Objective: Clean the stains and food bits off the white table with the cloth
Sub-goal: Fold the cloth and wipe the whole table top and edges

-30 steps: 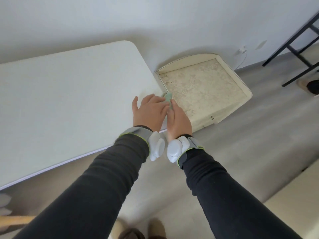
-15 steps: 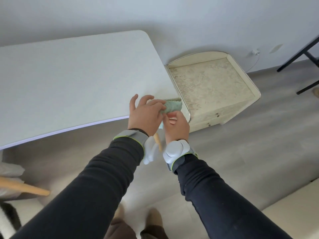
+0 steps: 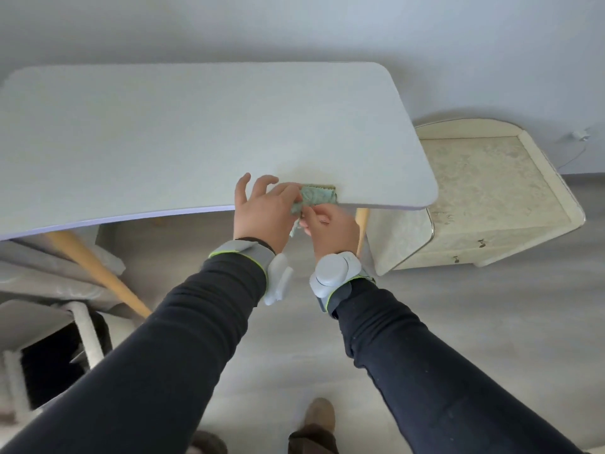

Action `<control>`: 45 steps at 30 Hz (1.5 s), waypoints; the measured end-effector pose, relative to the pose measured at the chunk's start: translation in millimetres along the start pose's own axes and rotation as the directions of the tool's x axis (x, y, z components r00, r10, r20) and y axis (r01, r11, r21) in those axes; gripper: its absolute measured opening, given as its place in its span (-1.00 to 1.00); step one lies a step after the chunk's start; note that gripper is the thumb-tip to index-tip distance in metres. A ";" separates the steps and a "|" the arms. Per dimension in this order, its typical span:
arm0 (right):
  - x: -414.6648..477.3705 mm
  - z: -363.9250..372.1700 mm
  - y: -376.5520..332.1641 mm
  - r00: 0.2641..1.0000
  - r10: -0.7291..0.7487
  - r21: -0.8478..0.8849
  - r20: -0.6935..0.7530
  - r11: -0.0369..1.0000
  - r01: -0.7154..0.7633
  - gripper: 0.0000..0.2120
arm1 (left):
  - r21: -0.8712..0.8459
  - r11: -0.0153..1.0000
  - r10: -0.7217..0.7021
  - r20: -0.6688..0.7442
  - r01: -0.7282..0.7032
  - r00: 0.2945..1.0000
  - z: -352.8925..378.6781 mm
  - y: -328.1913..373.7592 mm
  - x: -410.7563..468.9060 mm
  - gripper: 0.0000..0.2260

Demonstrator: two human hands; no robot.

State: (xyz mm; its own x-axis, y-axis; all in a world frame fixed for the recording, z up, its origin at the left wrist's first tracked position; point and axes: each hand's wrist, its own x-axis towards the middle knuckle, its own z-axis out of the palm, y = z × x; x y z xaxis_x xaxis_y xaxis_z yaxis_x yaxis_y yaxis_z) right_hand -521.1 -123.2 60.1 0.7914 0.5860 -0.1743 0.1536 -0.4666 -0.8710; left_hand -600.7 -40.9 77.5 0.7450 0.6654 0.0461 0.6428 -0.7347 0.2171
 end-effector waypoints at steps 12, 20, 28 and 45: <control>-28.8 118.0 -69.0 0.857 -0.448 -0.400 0.255 0.758 0.515 -0.84 | 0.029 0.986 -0.159 -0.116 0.163 0.980 -31.2 -153.8 -46.9 -0.79; -67.3 216.0 -118.3 0.730 -0.516 -0.384 0.448 0.627 0.678 -0.78 | 0.059 0.959 -0.263 -0.166 0.275 0.950 -58.2 -261.5 -94.1 -0.79; -100.7 296.7 -158.9 0.655 -0.503 -0.369 0.564 0.556 0.745 -0.79 | 0.009 0.942 -0.331 -0.132 0.335 0.934 -82.1 -345.0 -133.9 -0.76; -123.5 410.4 -208.5 0.542 -0.596 -0.322 0.593 0.441 0.838 -0.84 | -0.499 0.589 -0.753 -0.053 0.636 0.656 -96.0 -418.2 -148.2 -0.63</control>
State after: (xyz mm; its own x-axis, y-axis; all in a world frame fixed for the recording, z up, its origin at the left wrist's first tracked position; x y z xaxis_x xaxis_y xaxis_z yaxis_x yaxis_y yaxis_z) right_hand -893.8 173.6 74.8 -0.0137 0.9882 0.1527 0.9214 0.0718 -0.3819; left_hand -997.1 180.4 73.5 -0.0044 0.9966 -0.0818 0.7633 0.0562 0.6436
